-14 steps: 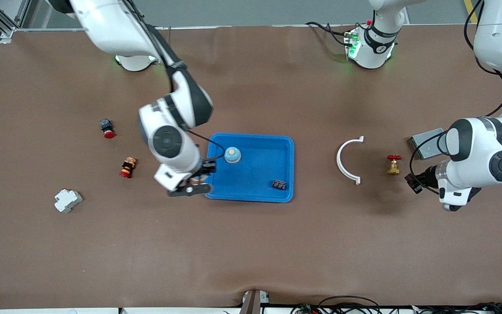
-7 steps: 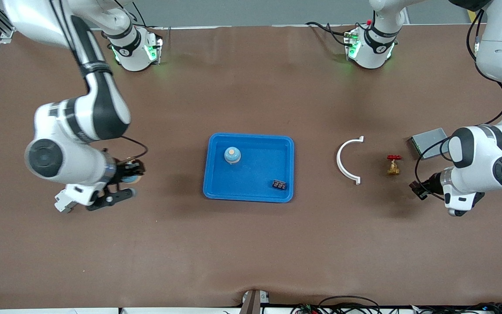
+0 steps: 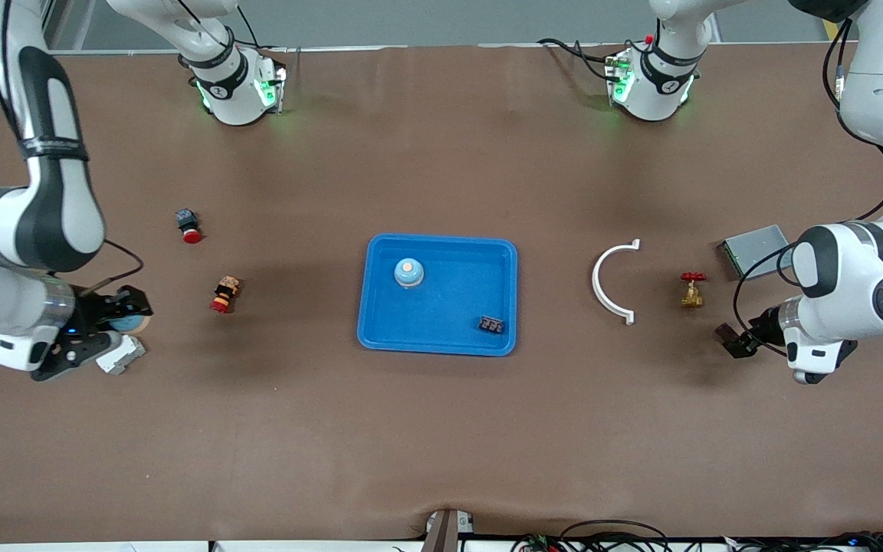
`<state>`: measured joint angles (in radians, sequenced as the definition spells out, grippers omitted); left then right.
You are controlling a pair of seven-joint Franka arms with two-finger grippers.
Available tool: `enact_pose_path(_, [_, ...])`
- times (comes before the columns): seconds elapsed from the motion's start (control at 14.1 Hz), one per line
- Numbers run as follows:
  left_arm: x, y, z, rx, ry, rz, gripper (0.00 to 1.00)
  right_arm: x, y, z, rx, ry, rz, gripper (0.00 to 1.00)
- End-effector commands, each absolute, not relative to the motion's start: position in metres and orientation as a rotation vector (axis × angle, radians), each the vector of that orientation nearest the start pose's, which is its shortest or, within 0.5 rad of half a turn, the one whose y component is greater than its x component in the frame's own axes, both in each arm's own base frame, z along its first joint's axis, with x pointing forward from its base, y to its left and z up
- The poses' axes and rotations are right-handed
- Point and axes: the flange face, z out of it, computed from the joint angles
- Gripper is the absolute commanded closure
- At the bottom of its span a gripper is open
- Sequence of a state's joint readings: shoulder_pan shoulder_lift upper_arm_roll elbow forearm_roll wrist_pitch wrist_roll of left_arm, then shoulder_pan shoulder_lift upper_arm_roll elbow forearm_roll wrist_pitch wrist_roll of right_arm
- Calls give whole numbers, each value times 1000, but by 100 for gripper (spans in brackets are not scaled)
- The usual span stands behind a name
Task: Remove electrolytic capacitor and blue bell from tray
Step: 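Carry the capacitor toward the valve while the right gripper carries the bell out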
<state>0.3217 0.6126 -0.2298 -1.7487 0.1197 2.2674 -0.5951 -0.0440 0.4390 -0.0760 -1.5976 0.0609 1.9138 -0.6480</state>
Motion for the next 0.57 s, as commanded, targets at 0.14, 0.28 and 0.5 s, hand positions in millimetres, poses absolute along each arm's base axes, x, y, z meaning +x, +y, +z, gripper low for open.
enact_pose_path(0.14, [664, 17, 273, -2979, -1111, 185, 0, 636, -83, 324, -2983, -868, 47, 84])
enact_pose_path(0.28, [673, -23, 289, -2965, -1185, 167, 0, 627, -80, 302, -3001, -875, -7, 84])
enact_pose_path(0.5, [677, -87, 304, -2923, -1300, 135, 0, 617, -77, 278, -3008, -881, -30, 84])
